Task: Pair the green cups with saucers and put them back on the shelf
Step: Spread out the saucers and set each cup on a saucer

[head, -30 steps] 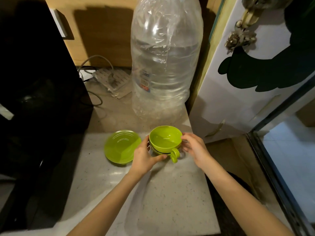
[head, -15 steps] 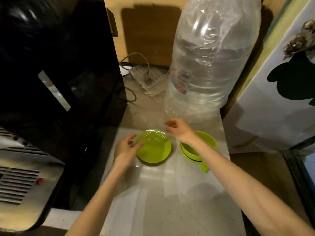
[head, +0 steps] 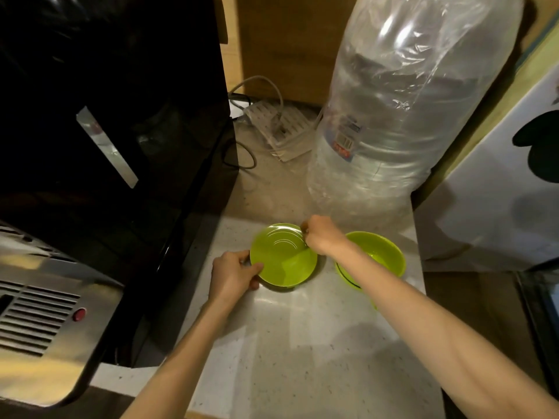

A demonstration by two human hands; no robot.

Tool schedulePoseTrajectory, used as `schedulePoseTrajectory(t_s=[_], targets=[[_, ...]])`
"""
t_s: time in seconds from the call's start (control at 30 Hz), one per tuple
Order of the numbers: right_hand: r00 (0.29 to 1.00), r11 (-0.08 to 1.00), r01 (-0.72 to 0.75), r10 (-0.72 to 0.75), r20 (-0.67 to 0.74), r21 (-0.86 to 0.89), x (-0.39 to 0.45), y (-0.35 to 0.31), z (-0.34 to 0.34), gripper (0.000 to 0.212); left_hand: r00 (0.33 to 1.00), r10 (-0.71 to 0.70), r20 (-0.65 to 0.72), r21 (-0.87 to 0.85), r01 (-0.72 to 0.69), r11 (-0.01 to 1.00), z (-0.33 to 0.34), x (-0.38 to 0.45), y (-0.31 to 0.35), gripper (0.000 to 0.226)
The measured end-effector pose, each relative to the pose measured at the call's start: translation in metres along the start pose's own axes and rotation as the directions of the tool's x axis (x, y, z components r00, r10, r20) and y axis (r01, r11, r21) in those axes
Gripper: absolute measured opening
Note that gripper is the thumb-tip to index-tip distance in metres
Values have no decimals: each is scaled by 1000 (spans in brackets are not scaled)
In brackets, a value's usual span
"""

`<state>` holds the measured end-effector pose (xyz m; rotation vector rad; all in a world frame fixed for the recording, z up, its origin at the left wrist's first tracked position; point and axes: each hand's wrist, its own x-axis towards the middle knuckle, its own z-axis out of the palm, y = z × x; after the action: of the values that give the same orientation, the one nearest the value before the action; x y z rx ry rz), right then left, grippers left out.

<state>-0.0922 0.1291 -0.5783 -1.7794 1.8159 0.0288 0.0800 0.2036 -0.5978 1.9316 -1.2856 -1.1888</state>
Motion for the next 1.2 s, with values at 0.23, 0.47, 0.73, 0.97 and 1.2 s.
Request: schedulePoseTrajectory(t_s=[0.23,0.47,0.73,0.97,1.2], targets=[[996,997,-76,76,-38,2,-10,-12,0,34,1000,-14,-10,83,15,996,-1,-1,7,14],[993,997,-57,61,-97,47,-36,-21,0,30,1000,-11,-11,-13,11,1000,-21,-12,-1,22],[990,983,-20,45,-136,180,-84,-9,45,28,999,-4,49,-31,5,1000,-48,-47,-24,22],[990,860,-79,128,-63,504,-129,4,75,23,991,11,134,32,-15,999,-51,-71,-42,17],[982,806,-129,185,-38,578,-138,10,85,25,983,-20,183,91,3,996,-41,-73,-50,23]])
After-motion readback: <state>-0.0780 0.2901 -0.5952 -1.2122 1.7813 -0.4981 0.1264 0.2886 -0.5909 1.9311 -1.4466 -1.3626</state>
